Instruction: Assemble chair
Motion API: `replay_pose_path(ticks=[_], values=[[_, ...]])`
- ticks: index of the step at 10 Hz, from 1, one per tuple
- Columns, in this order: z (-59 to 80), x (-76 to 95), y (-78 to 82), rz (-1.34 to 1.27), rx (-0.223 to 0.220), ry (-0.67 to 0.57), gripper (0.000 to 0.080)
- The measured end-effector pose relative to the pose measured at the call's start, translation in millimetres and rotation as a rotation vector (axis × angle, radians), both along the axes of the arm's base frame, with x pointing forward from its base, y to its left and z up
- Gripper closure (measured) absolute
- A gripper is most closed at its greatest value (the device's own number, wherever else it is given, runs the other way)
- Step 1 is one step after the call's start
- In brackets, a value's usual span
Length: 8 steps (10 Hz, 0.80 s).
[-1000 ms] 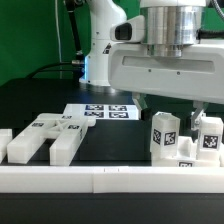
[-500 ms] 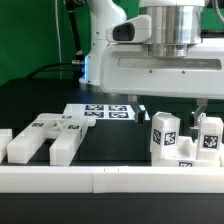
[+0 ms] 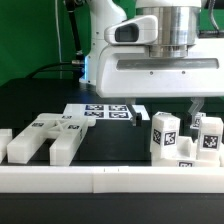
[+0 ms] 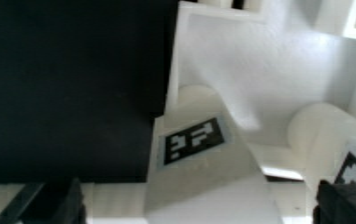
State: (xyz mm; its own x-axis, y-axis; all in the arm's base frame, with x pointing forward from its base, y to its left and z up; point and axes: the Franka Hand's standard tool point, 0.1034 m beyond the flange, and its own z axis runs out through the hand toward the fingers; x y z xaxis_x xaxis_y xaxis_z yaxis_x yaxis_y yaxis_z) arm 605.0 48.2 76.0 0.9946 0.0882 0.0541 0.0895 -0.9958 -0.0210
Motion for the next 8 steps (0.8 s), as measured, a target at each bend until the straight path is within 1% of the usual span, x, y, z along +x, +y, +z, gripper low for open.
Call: replay_pose_path(ticks=[1, 3, 4, 5, 8], values=[[0.0, 0.0, -0.6, 0.013, -0.001, 0.0, 0.0151], [0.0, 0.0, -0.6, 0.008, 0.0, 0.0, 0.0409], [0.0, 0.0, -0.6, -0.013, 0.001, 0.0, 0.0409], [0.0, 0.1, -0.7, -0.019, 0.001, 0.0, 0.0509], [-0.1, 0.0, -0.6, -0.198, 0.013, 0.005, 0.0509]])
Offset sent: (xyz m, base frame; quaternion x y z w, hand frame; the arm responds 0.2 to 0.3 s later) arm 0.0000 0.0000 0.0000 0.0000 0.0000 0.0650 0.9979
